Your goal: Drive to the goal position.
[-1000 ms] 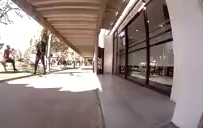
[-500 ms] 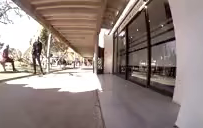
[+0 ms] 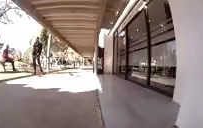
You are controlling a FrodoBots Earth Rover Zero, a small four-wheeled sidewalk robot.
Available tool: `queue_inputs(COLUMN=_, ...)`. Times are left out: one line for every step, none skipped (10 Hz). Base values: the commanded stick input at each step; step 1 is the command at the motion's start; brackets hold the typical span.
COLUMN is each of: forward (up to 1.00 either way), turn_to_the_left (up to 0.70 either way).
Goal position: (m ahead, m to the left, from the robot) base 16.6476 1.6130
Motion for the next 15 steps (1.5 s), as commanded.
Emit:
queue_inputs(forward=0.50, turn_to_the_left=0.00)
queue_inputs(forward=0.50, turn_to_the_left=0.00)
queue_inputs(forward=0.50, turn_to_the_left=0.00)
queue_inputs(forward=0.50, turn_to_the_left=0.00)
queue_inputs(forward=0.50, turn_to_the_left=0.00)
queue_inputs(forward=0.50, turn_to_the_left=0.00)
queue_inputs(forward=0.50, turn_to_the_left=0.00)
queue_inputs(forward=0.50, turn_to_the_left=0.00)
queue_inputs(forward=0.50, turn_to_the_left=0.00)
queue_inputs(forward=0.50, turn_to_the_left=0.00)
queue_inputs(forward=0.50, turn_to_the_left=0.00)
queue_inputs(forward=0.50, turn_to_the_left=0.00)
queue_inputs(forward=0.50, turn_to_the_left=0.00)
queue_inputs(forward=0.50, turn_to_the_left=0.00)
queue_inputs(forward=0.50, turn_to_the_left=0.19)
